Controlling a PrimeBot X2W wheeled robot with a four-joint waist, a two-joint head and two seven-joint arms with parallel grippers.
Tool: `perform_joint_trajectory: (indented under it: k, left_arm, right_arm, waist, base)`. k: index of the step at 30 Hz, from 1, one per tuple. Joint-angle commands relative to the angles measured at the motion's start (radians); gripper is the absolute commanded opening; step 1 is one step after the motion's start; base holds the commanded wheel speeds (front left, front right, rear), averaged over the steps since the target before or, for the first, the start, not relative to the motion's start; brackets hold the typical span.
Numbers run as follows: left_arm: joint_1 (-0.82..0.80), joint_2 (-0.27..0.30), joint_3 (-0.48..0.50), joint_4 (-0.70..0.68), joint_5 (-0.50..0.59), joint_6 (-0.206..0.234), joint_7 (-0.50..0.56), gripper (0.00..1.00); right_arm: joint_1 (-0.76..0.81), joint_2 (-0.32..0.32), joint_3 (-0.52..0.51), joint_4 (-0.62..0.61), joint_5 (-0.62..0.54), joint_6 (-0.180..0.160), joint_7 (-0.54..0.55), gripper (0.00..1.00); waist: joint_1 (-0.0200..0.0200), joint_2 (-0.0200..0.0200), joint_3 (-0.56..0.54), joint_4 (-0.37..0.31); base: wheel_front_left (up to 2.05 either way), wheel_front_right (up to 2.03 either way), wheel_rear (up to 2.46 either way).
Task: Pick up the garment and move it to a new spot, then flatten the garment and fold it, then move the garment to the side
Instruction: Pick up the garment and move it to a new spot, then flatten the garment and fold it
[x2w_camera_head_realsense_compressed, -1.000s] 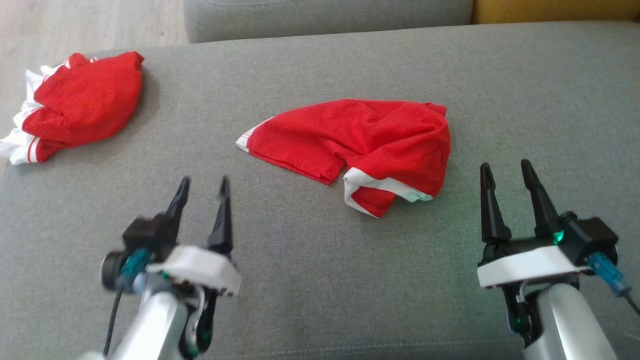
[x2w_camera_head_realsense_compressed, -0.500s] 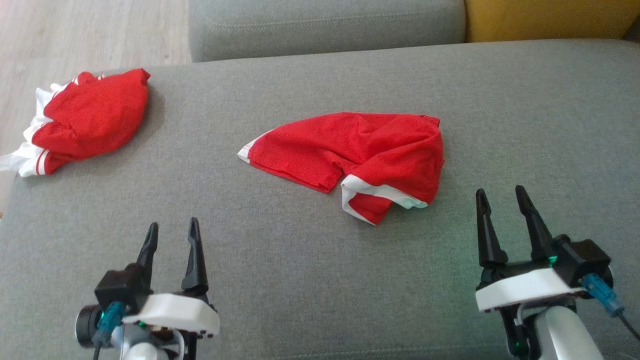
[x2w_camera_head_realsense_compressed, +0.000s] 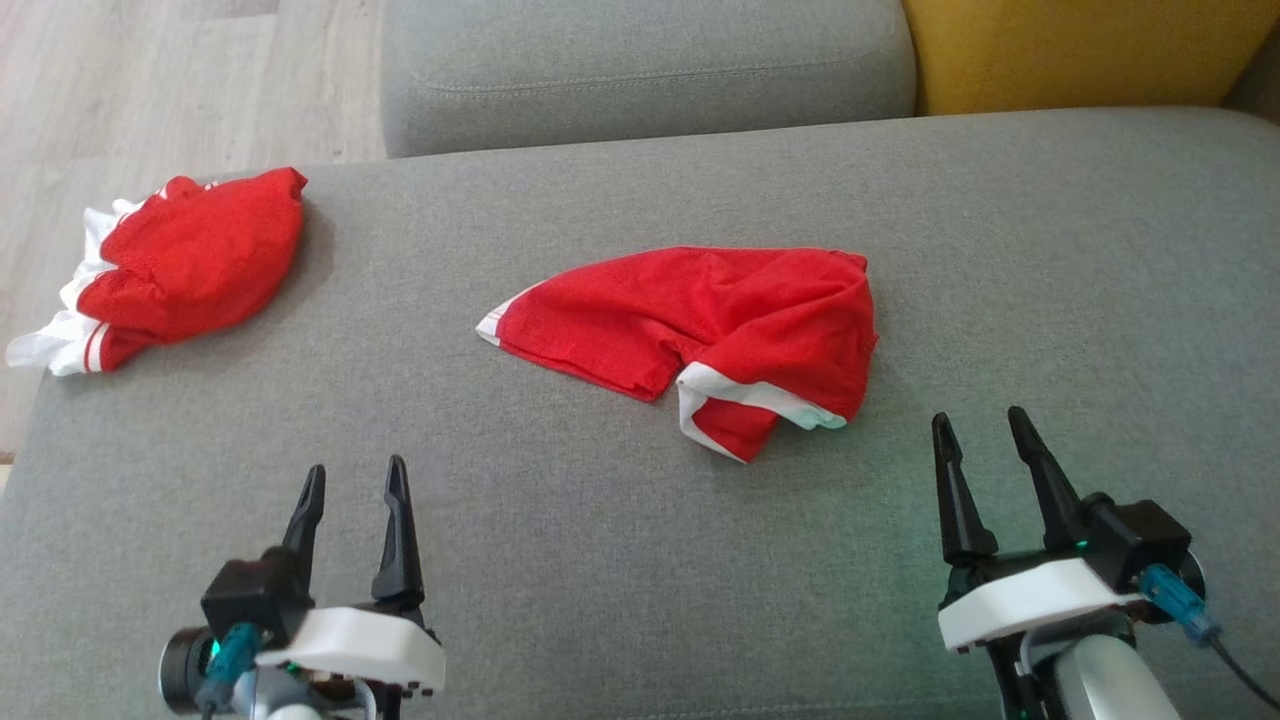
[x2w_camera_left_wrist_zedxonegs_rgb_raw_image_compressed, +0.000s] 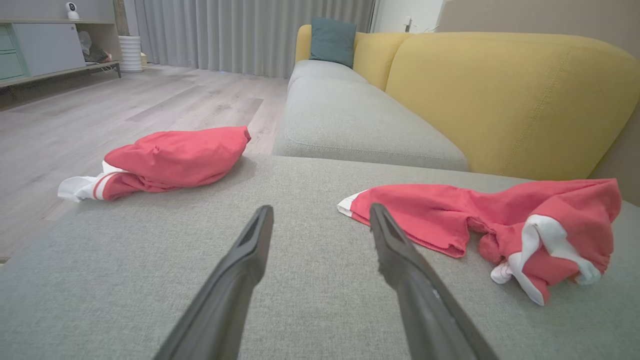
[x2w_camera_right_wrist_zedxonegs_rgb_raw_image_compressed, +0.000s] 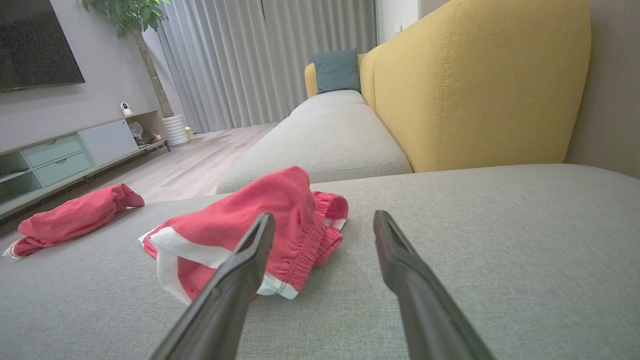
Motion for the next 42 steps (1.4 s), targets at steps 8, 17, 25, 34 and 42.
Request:
perform_joint_trajectory:
  k: [8, 17, 25, 34, 42]
  left_arm:
    - [-0.007, -0.006, 0.034, -0.023, 0.018, -0.008, -0.012, 1.00]
    - [-0.003, -0.009, 0.029, -0.019, 0.025, -0.009, -0.012, 1.00]
    - [-0.007, -0.010, 0.025, -0.016, 0.024, -0.011, -0.012, 1.00]
    - [-0.013, -0.010, 0.014, -0.021, 0.023, -0.009, -0.012, 1.00]
    - [-0.042, -0.010, -0.005, -0.029, 0.025, -0.010, -0.012, 1.00]
  right_arm:
    - [-0.019, -0.005, 0.026, -0.015, 0.000, 0.008, -0.011, 1.00]
    - [-0.024, -0.005, 0.024, -0.009, -0.004, 0.008, -0.011, 1.00]
    - [-0.027, -0.005, 0.020, -0.005, -0.007, 0.008, -0.011, 1.00]
    - [-0.047, -0.005, 0.013, 0.056, -0.031, 0.008, -0.011, 1.00]
    - [-0.168, -0.005, 0.034, 0.242, -0.034, 0.008, -0.011, 1.00]
  waist:
    - [0.0000, -0.0001, -0.009, 0.012]
    - [0.0000, -0.0001, -0.011, 0.015]
    - [0.0000, -0.0001, -0.008, 0.023]
    - [0.0000, -0.0001, 0.007, 0.039]
    - [0.0000, -0.0001, 0.058, 0.074]
  base:
    - [0.00, 0.00, 0.00]
    - [0.00, 0.00, 0.00]
    - [0.00, 0.00, 0.00]
    - [0.00, 0.00, 0.00]
    - [0.00, 0.00, 0.00]
